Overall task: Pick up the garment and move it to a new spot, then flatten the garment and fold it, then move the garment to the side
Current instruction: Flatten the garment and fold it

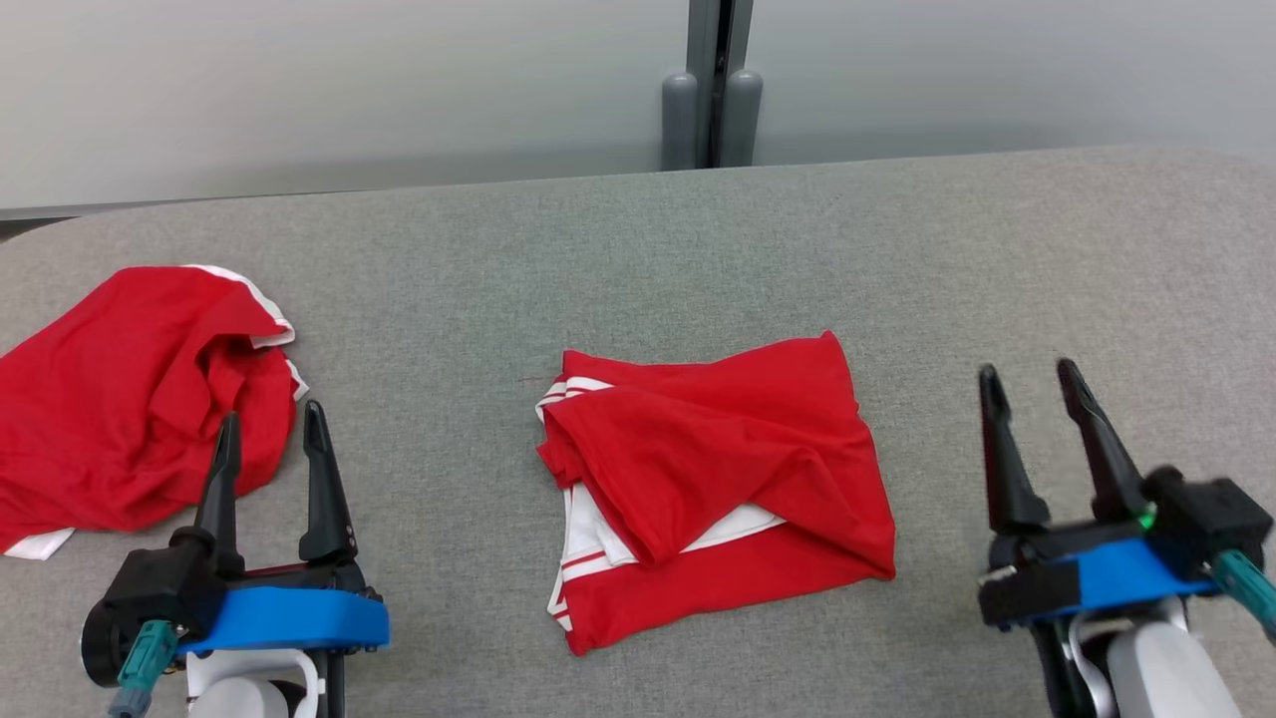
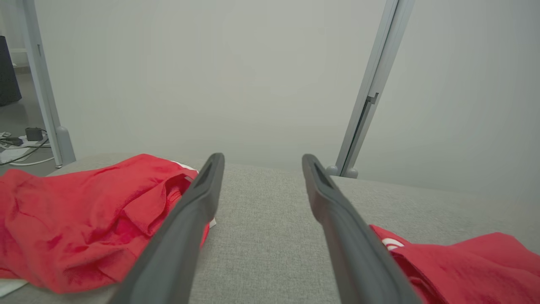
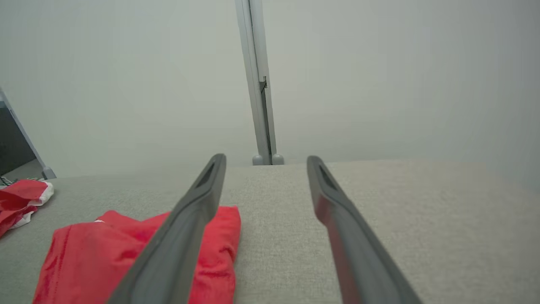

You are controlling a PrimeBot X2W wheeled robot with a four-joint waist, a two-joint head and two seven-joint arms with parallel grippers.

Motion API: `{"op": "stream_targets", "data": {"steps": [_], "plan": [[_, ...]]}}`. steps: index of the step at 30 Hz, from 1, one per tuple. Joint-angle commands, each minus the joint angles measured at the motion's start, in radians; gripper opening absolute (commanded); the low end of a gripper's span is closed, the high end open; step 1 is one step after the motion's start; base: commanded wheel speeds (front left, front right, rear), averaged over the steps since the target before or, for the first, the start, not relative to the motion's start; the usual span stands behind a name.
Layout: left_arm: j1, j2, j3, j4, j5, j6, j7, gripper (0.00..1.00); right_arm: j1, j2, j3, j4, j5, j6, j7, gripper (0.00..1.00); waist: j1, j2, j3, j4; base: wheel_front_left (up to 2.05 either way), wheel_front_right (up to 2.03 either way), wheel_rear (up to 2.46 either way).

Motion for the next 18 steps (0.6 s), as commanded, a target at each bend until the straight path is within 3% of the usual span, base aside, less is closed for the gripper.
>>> {"op": "stream_targets", "data": {"steps": [1,11,18], "plan": [[0.011,-0.001,0.003,0.002,0.005,-0.005,-0.005,1.0,0.04,0.007,-0.02,-0.01,-0.004,0.0,-0.003,1.0,0.0,0.0,-0.004,0.002,0.0,0.0,0.0],[0.022,-0.001,-0.021,0.018,0.009,-0.006,-0.005,1.0,0.09,0.015,-0.043,-0.007,-0.009,0.0,0.003,1.0,0.0,0.0,-0.014,-0.001,0.0,0.0,0.0],[-0.004,-0.001,-0.178,0.078,0.005,-0.031,-0.005,1.0,0.068,0.016,-0.036,0.012,-0.004,0.0,0.006,1.0,0.0,0.0,-0.016,-0.001,0.0,0.0,0.0]]}}
